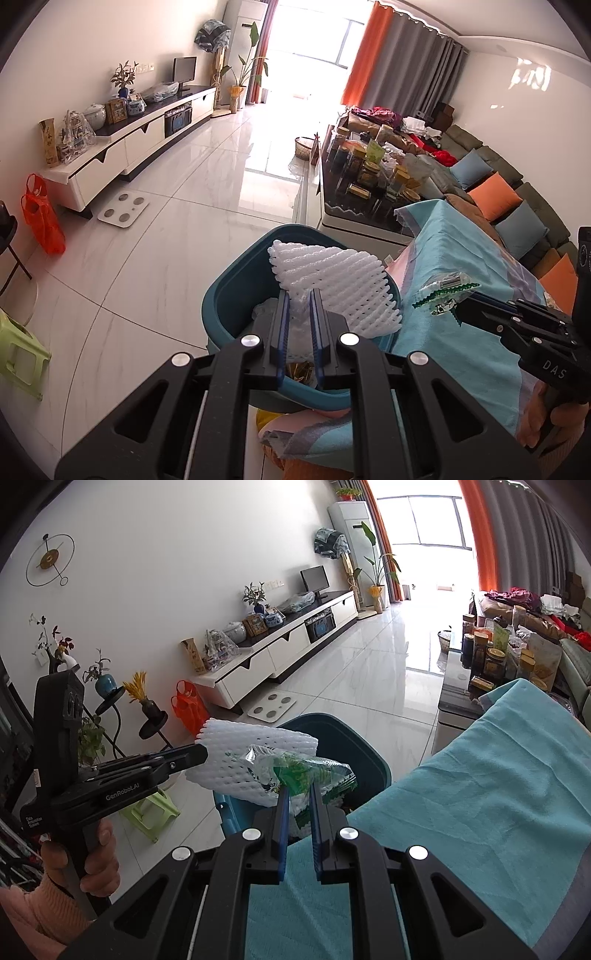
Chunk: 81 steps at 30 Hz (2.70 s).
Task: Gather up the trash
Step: 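Carry the foam net and plastic bag over to the teal trash bin, then open both tools to drop the foam net and bag into the bin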
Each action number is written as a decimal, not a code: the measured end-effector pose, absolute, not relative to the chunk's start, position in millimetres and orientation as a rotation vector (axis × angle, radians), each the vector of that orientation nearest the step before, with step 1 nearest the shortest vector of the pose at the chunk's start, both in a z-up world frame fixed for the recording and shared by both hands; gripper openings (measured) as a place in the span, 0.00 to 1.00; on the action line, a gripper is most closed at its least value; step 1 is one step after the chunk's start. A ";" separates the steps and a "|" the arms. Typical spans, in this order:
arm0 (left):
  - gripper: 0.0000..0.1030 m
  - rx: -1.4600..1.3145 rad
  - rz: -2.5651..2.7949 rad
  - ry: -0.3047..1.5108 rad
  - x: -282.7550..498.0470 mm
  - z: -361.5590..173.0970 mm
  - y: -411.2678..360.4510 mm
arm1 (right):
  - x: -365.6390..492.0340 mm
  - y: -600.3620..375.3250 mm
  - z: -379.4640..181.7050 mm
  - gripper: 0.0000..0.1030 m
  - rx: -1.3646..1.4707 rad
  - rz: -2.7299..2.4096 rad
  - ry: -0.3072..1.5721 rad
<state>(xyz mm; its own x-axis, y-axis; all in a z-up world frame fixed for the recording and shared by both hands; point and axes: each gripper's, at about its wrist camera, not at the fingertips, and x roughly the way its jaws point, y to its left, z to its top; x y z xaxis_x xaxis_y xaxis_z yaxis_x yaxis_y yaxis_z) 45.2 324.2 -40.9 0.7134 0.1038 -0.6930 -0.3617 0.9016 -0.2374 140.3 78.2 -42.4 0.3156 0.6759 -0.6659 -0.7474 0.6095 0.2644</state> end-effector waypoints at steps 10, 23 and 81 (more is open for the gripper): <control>0.11 -0.376 0.282 0.741 48.7 -46.3 327.1 | 140.6 87.3 -48.1 0.09 -0.111 0.939 0.837; 0.11 -0.387 0.300 0.761 54.1 -58.4 331.5 | 145.7 101.6 -54.7 0.10 -0.137 0.930 0.860; 0.13 -0.370 0.322 0.846 80.4 -90.7 323.6 | 156.6 129.4 -84.9 0.12 -0.194 0.894 0.961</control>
